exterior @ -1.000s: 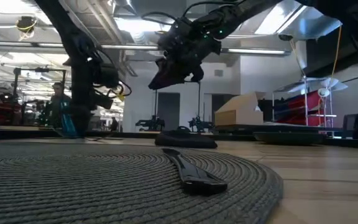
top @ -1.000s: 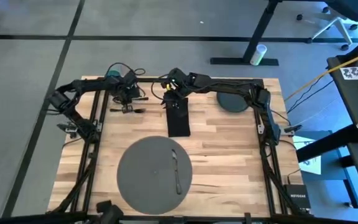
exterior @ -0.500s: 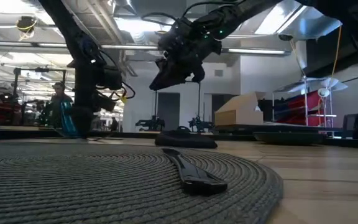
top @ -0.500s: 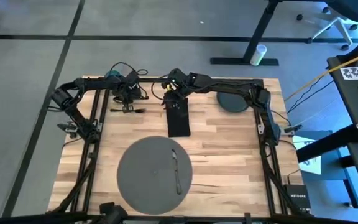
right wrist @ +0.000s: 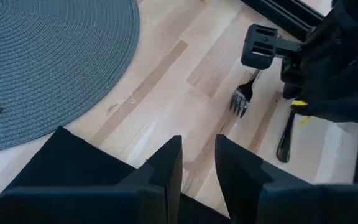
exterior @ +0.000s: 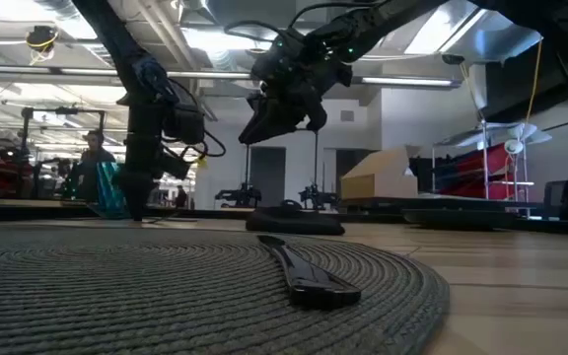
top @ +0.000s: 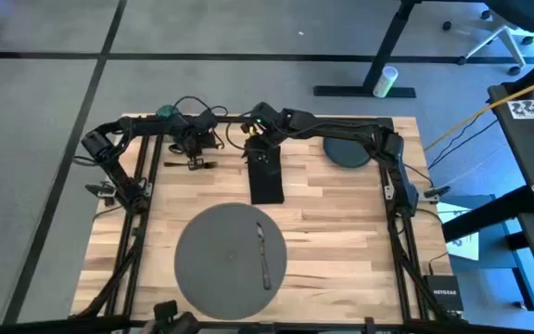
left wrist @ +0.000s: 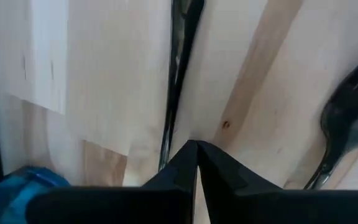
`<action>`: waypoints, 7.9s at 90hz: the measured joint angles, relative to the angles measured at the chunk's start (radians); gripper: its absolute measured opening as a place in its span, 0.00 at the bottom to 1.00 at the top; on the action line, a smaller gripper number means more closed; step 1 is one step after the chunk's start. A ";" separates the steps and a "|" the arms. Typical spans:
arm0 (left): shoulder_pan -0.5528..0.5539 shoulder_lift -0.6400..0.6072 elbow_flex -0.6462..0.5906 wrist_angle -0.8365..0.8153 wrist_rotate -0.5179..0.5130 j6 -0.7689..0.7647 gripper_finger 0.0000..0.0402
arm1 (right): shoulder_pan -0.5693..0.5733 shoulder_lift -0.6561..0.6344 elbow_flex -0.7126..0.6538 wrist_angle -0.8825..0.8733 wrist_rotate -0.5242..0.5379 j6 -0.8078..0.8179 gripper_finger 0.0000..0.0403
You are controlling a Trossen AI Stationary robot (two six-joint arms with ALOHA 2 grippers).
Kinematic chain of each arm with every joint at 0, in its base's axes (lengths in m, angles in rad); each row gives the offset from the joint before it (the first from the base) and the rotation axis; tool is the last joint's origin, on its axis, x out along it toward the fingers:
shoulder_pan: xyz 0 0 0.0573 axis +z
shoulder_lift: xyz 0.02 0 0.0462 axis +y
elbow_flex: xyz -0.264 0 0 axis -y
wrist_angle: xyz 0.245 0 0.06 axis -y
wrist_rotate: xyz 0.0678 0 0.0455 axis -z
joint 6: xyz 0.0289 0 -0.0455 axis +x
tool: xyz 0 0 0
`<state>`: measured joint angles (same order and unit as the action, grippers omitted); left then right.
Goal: Set table place
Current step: Put the black spoon on the black table mat to the right of the black table knife
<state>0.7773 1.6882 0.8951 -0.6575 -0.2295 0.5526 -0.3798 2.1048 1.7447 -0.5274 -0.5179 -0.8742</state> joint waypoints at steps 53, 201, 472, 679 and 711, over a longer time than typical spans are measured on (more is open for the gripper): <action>0.049 -0.002 -0.003 0.050 0.036 0.053 0.25 | 0.001 0.000 0.000 -0.007 -0.026 -0.008 0.20; 0.141 0.087 0.066 0.003 0.056 0.023 0.25 | 0.000 0.000 0.000 -0.053 -0.032 -0.022 0.20; -0.989 0.334 0.601 0.159 -0.059 0.358 0.00 | -0.055 -0.504 0.059 -0.823 0.109 -0.126 0.00; -1.144 0.445 0.601 0.182 0.035 0.497 0.00 | -0.053 -0.504 0.059 -0.790 0.099 -0.069 0.00; -1.144 0.461 0.603 0.185 0.043 0.538 0.00 | -0.052 -0.504 0.059 -0.793 0.098 -0.069 0.00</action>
<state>-0.3668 2.1490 1.4979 -0.4725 -0.1864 1.0907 -0.4320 1.6005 1.8034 -1.3201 -0.4194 -0.9432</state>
